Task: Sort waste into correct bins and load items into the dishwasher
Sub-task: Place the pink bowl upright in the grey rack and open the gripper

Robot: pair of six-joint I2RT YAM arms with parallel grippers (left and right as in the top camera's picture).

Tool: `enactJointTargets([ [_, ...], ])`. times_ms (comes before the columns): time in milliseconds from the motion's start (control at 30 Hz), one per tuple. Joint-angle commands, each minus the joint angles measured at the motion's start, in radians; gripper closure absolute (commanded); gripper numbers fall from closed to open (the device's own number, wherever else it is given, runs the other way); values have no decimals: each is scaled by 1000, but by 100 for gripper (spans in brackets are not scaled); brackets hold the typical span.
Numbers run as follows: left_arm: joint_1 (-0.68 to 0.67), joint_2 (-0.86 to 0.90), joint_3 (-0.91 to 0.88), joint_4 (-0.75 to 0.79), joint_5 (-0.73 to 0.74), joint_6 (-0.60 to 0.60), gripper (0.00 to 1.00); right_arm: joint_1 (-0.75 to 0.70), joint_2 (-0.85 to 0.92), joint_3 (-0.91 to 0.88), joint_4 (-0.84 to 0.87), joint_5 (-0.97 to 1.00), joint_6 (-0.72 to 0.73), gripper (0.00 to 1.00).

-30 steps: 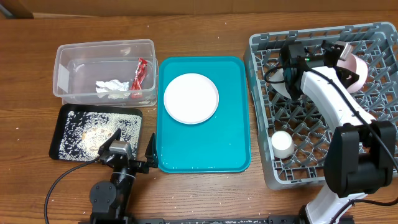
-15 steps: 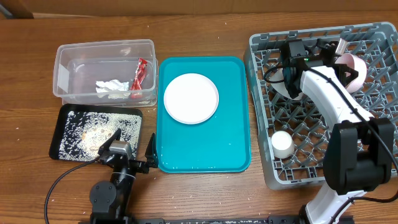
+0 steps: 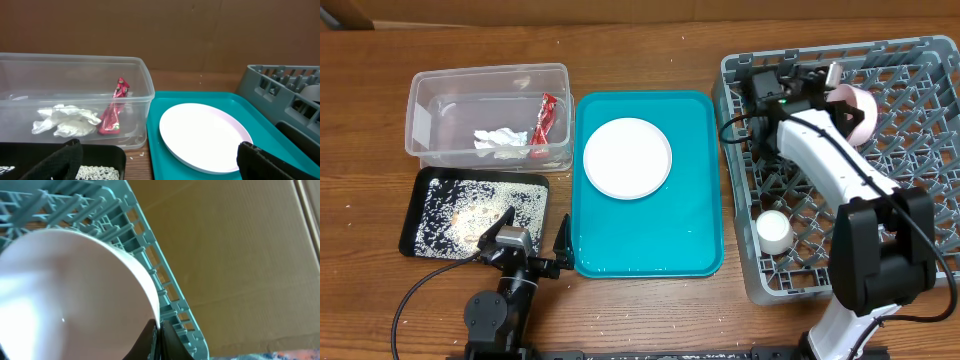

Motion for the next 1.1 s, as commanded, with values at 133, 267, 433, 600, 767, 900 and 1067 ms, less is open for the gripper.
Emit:
enactJointTargets([
  [133,3,-10,-3,-2,10,-10,0,3,9,1,-20,154,-3,96],
  [267,3,-10,-3,-2,10,-10,0,-63,10,1,-56,120,-3,96],
  [433,3,-10,-3,-2,10,-10,0,-155,10,1,-84,78,-3,96],
  [600,3,-10,-3,-2,10,-10,0,-171,12,1,-62,58,-3,96],
  [767,3,-10,-3,-2,10,-10,0,-115,18,1,-48,14,-3,96],
  [900,3,-10,-3,-2,10,-10,0,-58,22,1,-48,-2,-3,96],
  [1067,3,-10,-3,-2,10,-10,0,-19,22,1,-57,-2,-3,94],
])
